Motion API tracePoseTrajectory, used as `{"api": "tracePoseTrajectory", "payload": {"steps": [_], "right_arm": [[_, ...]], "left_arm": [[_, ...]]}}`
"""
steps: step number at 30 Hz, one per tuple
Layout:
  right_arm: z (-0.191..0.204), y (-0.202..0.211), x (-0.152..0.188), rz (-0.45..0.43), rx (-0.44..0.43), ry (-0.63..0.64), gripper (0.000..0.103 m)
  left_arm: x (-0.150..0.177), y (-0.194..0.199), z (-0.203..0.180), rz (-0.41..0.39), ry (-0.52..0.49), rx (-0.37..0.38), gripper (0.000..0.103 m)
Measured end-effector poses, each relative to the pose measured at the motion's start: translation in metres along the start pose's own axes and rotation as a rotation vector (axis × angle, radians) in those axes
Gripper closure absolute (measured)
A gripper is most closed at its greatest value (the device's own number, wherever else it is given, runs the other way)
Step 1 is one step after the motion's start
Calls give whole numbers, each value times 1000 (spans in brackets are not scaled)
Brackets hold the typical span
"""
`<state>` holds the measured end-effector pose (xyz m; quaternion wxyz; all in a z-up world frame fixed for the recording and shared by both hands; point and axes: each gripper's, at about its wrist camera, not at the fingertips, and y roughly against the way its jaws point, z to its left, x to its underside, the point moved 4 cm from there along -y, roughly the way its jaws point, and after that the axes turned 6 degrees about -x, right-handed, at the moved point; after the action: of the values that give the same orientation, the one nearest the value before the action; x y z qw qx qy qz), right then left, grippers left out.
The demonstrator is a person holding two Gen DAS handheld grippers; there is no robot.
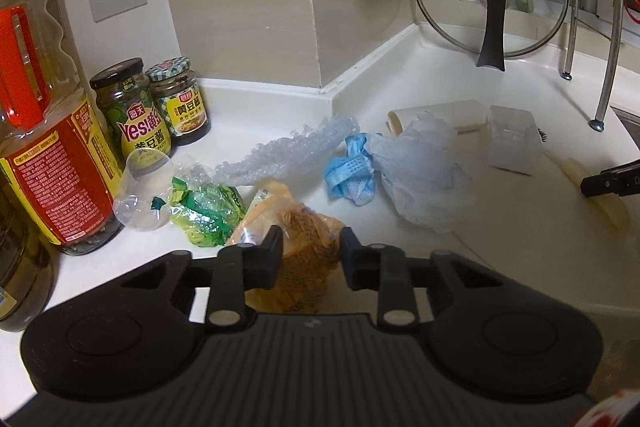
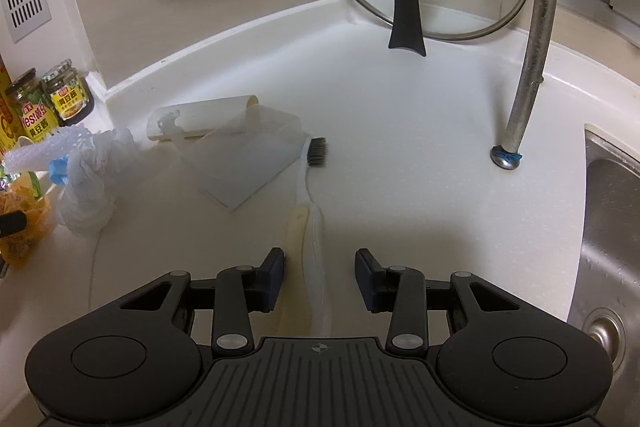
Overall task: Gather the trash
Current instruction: 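Grasp the white toothbrush with the right gripper while the left grasps the bread bag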
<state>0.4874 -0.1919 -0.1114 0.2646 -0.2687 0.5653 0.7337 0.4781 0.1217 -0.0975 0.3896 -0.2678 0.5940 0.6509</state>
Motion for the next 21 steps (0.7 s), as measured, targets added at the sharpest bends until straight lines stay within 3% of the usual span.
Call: {"api": "tracePoseTrajectory", "payload": {"steps": [4,20,21], "right_arm": [[0,-1,-1,-1,0,9,63],[5,-14,-6,-17,38,91,63],[6,-15,-6,-15,37,93,69]], "left_arm": [[-1,10,4,-14,21,24,84],[10,57,7,-25,98,70,84],[10,57,8,-21,101,67,84]]}}
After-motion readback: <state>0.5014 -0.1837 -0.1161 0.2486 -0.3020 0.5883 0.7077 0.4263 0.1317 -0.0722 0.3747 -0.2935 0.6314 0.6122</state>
